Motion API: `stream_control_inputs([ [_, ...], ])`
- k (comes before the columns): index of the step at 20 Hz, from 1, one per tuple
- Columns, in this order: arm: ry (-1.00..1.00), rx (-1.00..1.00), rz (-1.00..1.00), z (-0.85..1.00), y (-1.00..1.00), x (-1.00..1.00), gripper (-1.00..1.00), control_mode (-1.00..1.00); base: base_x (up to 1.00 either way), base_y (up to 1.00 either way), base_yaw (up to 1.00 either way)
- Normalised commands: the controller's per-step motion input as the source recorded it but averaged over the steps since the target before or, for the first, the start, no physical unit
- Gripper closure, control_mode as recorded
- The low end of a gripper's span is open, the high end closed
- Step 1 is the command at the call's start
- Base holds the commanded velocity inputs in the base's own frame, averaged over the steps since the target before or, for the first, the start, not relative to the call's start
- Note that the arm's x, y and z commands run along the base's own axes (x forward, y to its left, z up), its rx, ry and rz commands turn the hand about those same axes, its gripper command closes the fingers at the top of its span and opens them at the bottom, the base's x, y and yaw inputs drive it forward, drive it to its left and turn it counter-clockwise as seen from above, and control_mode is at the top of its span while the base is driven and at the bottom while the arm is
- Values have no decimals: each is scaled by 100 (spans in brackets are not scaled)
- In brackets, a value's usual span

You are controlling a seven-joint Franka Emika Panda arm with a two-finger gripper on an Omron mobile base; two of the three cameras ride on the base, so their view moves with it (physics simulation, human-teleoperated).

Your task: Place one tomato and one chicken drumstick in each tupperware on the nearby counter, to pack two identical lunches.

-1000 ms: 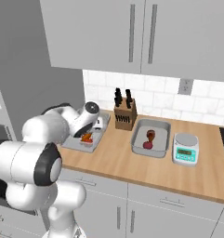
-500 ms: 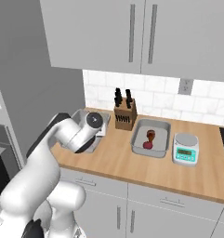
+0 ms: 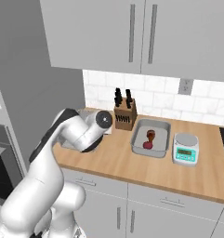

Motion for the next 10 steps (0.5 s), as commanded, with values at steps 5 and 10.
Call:
stream_control_inputs([
  [5, 0, 14, -1, 59, -43, -57, -100, -100, 0, 0, 0],
  [10, -2, 14, -9, 15, -15, -95, -100, -100, 0, 0, 0],
])
